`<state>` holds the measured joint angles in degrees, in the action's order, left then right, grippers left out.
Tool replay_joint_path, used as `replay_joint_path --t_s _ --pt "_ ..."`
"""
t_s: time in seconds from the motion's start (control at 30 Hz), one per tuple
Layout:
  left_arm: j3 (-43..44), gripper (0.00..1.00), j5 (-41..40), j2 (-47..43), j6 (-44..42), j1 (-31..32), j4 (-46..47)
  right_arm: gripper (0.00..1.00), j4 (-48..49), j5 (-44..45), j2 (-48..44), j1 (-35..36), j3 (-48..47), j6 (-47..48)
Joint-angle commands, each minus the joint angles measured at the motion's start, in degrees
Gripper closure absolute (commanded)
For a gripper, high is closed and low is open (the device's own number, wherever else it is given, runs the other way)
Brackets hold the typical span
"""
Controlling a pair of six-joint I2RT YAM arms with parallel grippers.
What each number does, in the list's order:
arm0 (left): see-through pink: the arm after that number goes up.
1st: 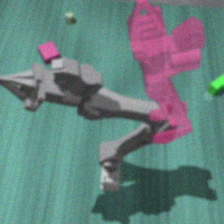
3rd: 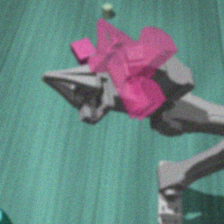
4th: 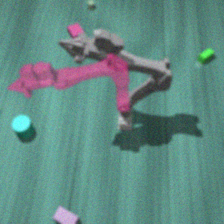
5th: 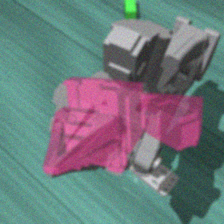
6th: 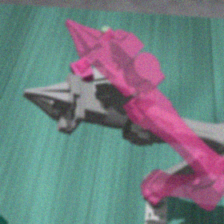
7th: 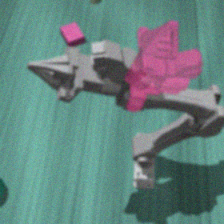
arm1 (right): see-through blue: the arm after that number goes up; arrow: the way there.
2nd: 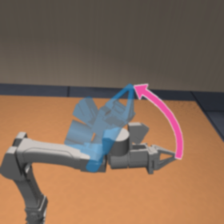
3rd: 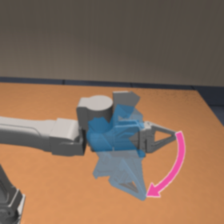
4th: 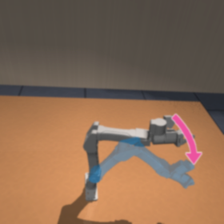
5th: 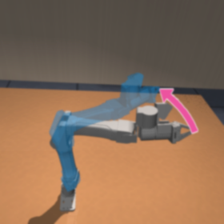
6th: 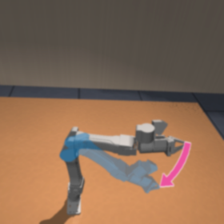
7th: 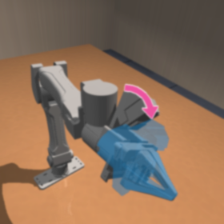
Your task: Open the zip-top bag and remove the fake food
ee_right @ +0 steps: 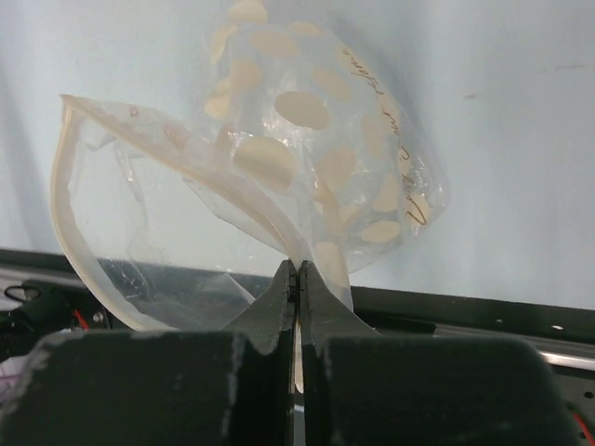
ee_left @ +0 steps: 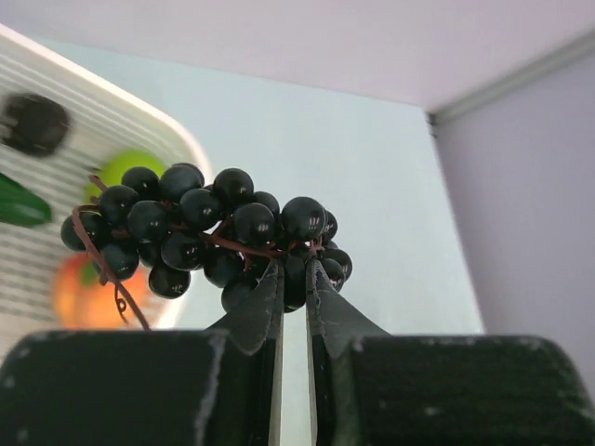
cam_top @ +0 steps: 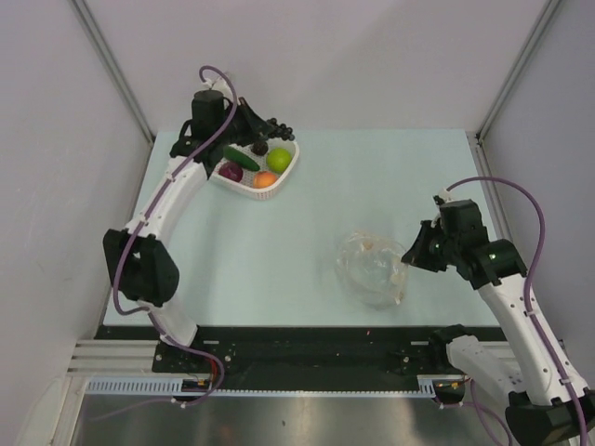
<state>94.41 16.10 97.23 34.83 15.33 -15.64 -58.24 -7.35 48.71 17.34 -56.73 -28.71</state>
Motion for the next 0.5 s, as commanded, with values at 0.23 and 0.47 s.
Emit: replay_joint_path --t_s 0.23,0.47 --pt "23.4 1.00 2.4 22.3 -17.5 -9.1 -4.2 1.00 -0.6 -2.5 4.4 -8.5 -5.6 8.8" --pt "28.2 1.00 6.4 32.0 -18.9 -11.9 -1.1 1.00 -0.7 -3.4 5.9 -11.3 -5.4 8.3"
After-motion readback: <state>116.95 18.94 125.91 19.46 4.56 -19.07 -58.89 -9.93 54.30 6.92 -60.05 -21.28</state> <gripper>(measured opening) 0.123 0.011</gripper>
